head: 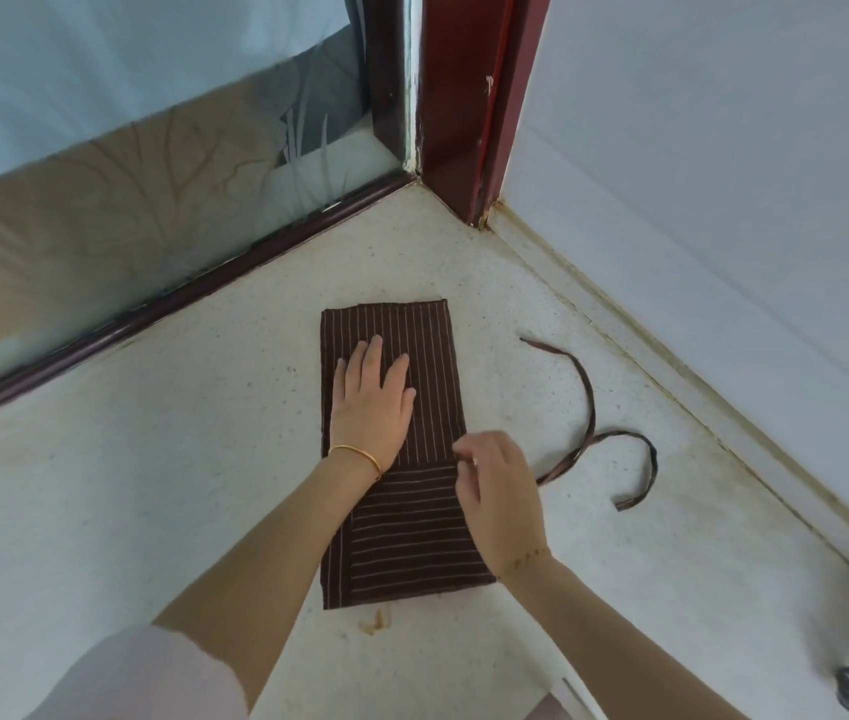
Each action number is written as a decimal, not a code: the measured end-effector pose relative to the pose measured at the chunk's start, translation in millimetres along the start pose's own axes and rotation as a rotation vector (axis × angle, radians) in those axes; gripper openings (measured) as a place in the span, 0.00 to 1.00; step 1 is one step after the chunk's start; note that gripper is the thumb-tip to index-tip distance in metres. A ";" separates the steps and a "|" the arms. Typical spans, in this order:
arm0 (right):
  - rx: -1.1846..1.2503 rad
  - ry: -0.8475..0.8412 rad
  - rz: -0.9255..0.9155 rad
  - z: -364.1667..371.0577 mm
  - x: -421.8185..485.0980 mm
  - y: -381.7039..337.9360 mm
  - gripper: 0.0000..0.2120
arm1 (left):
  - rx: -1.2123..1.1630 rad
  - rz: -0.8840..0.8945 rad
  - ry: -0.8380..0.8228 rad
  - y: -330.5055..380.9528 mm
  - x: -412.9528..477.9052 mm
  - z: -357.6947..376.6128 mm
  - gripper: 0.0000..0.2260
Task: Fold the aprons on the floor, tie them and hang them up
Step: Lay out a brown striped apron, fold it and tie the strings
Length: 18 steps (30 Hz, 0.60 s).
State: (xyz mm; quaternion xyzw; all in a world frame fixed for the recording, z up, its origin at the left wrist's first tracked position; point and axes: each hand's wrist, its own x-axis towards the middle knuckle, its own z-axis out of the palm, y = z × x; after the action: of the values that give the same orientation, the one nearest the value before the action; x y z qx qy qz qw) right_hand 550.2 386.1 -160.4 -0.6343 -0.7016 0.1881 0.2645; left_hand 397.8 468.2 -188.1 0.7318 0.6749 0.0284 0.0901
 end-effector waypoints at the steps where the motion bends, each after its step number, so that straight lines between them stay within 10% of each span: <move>1: 0.004 -0.020 -0.067 -0.9 -14.4 -1.4 0.06 | -0.053 -0.010 0.090 5.5 -12.2 -3.0 0.17; 5: -0.080 -0.141 -0.198 11.6 -49.9 2.9 0.10 | -0.129 -0.058 0.190 20.8 -73.1 3.9 0.08; 18: -0.411 -0.285 -0.239 29.9 -73.7 25.8 0.27 | 0.022 0.051 -0.046 -4.3 -114.8 40.2 0.24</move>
State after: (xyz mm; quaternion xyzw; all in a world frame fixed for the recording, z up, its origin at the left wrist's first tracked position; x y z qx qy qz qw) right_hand 556.4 318.5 -209.3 -0.5543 -0.8252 0.0966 0.0492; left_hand 390.1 350.7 -219.1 0.7504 0.6539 0.0067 0.0967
